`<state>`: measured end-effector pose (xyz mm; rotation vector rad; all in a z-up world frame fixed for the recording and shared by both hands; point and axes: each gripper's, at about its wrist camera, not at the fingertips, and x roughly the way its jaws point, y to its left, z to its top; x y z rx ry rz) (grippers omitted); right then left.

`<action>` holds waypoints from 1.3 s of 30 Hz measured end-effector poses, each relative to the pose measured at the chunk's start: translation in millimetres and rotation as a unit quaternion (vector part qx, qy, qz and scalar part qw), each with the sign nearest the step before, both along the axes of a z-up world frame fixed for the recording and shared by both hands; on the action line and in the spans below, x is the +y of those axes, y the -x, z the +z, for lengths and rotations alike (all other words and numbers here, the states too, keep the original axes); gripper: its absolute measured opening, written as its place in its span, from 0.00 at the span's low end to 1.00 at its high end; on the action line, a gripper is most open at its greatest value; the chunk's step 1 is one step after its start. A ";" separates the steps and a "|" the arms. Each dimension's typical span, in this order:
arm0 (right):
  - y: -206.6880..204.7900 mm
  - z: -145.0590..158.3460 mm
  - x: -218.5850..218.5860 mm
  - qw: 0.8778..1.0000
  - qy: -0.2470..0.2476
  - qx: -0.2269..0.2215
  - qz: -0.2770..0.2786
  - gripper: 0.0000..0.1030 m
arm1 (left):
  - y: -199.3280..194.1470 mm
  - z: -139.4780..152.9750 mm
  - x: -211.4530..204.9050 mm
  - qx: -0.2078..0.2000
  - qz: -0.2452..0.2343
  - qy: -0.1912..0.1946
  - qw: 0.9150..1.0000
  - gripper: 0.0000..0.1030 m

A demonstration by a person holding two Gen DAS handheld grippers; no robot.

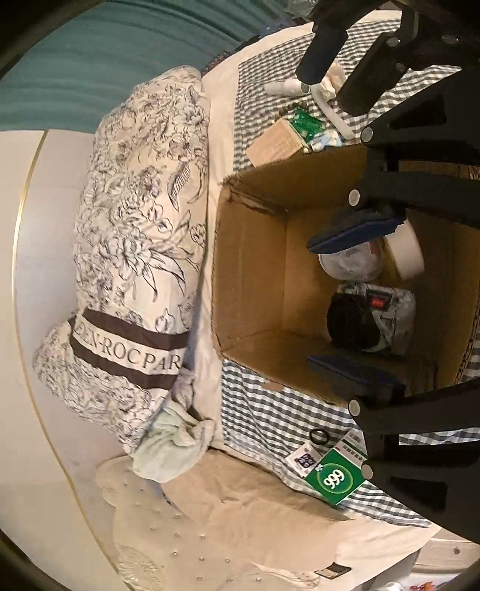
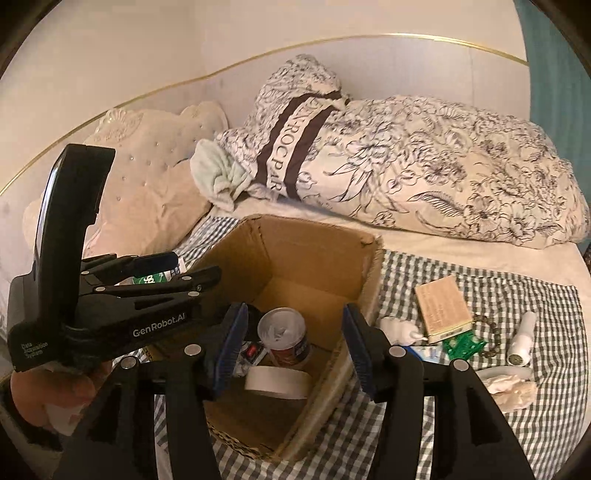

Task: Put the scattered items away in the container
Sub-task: 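Open both grippers to drop the black cup and tape roll into the box, then move both grippers back toward the remaining items on the gingham cloth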

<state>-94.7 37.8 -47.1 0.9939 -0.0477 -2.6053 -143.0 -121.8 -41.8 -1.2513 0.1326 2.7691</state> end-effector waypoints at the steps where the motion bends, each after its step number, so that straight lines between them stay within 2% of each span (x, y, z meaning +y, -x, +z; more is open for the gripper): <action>1: -1.2 2.4 3.7 1.000 0.000 0.004 -0.004 0.52 | -0.8 3.1 3.4 0.003 -0.003 -0.001 1.000 0.57; 11: -23.7 30.1 64.6 0.997 0.018 0.042 -0.059 0.52 | -15.7 39.4 48.7 0.044 -0.039 -0.010 0.998 0.57; 15: -31.5 38.8 95.3 0.995 0.034 0.049 -0.083 0.56 | -24.6 49.2 75.2 0.059 -0.062 -0.011 0.996 0.57; 29: -73.4 44.0 196.7 0.981 0.062 0.059 -0.177 0.56 | -41.6 58.9 150.1 0.080 -0.108 -0.027 0.991 0.59; 39: -87.7 51.4 230.0 0.976 0.048 0.062 -0.203 0.56 | -51.1 65.5 173.0 0.090 -0.110 -0.049 0.989 0.60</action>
